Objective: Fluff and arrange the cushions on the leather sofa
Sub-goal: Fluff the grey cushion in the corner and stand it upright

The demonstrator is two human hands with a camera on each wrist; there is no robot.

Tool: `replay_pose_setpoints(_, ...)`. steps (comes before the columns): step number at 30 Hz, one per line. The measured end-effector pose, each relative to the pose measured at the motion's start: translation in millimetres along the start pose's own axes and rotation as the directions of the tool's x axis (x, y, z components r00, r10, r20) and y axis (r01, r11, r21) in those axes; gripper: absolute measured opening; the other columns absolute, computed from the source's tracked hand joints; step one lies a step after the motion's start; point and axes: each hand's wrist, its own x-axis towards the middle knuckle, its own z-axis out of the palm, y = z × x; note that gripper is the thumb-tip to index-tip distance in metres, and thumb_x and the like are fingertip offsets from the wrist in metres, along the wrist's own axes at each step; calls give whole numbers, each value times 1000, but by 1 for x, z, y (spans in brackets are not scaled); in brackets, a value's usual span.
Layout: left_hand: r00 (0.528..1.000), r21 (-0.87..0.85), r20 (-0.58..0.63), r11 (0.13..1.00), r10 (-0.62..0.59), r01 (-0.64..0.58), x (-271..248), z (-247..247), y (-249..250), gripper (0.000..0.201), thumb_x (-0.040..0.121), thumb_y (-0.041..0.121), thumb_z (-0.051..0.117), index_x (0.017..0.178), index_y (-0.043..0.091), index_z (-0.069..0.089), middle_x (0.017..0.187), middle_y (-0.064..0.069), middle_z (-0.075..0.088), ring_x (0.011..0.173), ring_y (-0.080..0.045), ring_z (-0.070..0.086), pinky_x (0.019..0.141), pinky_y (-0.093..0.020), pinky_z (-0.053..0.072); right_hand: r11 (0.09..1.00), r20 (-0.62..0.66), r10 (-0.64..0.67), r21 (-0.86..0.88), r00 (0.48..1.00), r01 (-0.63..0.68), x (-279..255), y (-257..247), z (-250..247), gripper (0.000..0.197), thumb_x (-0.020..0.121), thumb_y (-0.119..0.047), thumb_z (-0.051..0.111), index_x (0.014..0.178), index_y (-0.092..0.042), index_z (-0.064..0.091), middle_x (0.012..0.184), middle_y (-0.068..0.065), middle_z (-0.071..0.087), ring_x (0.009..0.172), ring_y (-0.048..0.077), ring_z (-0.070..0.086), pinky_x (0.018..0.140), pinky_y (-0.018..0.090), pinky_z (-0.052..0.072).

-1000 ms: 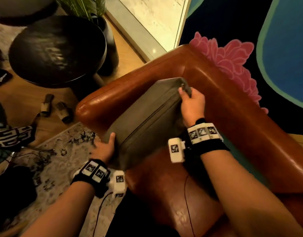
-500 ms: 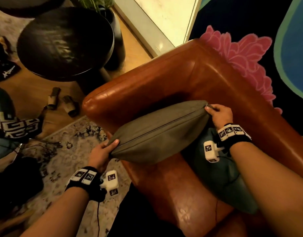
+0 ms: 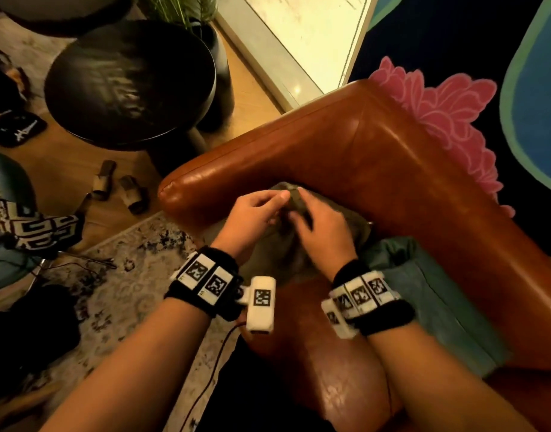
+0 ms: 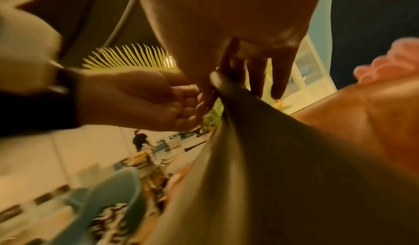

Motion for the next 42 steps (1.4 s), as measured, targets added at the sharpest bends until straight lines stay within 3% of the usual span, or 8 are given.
replay_pose_setpoints(6, 836, 138, -479, 918, -266, 371, -2, -73, -107, 61, 78, 62, 56, 117, 16, 64, 117, -13, 68, 105, -28, 65, 85, -42, 53, 858, -203, 506, 224, 838, -463, 33, 74, -44, 30, 96, -18, 59, 125, -13, 67, 123, 12, 69, 118, 29, 61, 95, 29, 43)
replay_pose_setpoints(10, 842, -77, -353, 909, -408, 409, -4, -77, -126, 60, 91, 54, 62, 132, 11, 56, 120, -9, 70, 105, -26, 68, 88, -48, 56, 859, -183, 500, 227, 846, -459, 24, 101, -51, 23, 94, -30, 64, 111, -17, 71, 106, 6, 72, 104, 25, 65, 85, 26, 44)
replay_pose_setpoints(15, 885, 245, -386, 896, -261, 371, 18, -75, -124, 32, 82, 40, 78, 91, 10, 71, 96, -10, 74, 90, -26, 69, 77, -38, 58, 847, -175, 516, 253, 839, -468, 22, 107, -45, 18, 95, -33, 62, 98, -18, 69, 90, 0, 67, 89, 20, 62, 76, 26, 40)
replay_pose_setpoints(24, 875, -231, -326, 928, -358, 294, -2, -98, -114, 19, 99, 21, 55, 85, 10, 62, 60, 2, 64, 51, -12, 58, 49, -29, 45, 744, -238, 659, 343, 713, -573, 35, 123, -45, 25, 94, -31, 61, 104, -9, 68, 101, 11, 69, 98, 30, 63, 85, 38, 47)
replay_pose_setpoints(31, 921, 58, -372, 987, -115, 147, 5, -118, -110, 34, 98, 36, 61, 83, 6, 68, 66, -10, 64, 57, -21, 59, 53, -34, 47, 833, -101, 531, 247, 842, -495, 38, 137, -69, 17, 88, -32, 69, 93, -16, 69, 90, 7, 70, 85, 24, 65, 83, 43, 51)
replay_pose_setpoints(37, 970, 103, -197, 981, -139, 162, -8, -95, -107, 33, 99, 28, 61, 77, 4, 59, 54, -6, 59, 45, -19, 55, 48, -31, 46, 877, -411, 314, -221, 856, -428, 29, 105, -16, 54, 84, -9, 56, 137, -4, 52, 145, 23, 47, 139, 42, 39, 120, 47, 24)
replay_pose_setpoints(40, 972, 132, -168, 974, -163, 186, -7, -85, -110, 50, 100, 43, 56, 91, -6, 61, 60, -19, 58, 45, -25, 54, 44, -29, 44, 992, 14, -33, -123, 999, 34, 16, 26, 65, 52, 91, -15, 51, 141, -2, 51, 147, 22, 49, 141, 39, 42, 120, 43, 22)
replay_pose_setpoints(42, 969, 123, -185, 974, -165, 190, -3, -87, -118, 51, 102, 40, 52, 97, -11, 60, 64, -22, 58, 47, -25, 54, 47, -29, 43, 949, 371, -205, -152, 906, 277, 0, -10, 110, 53, 100, -29, 42, 149, -10, 43, 154, 14, 43, 146, 29, 36, 122, 40, 15)
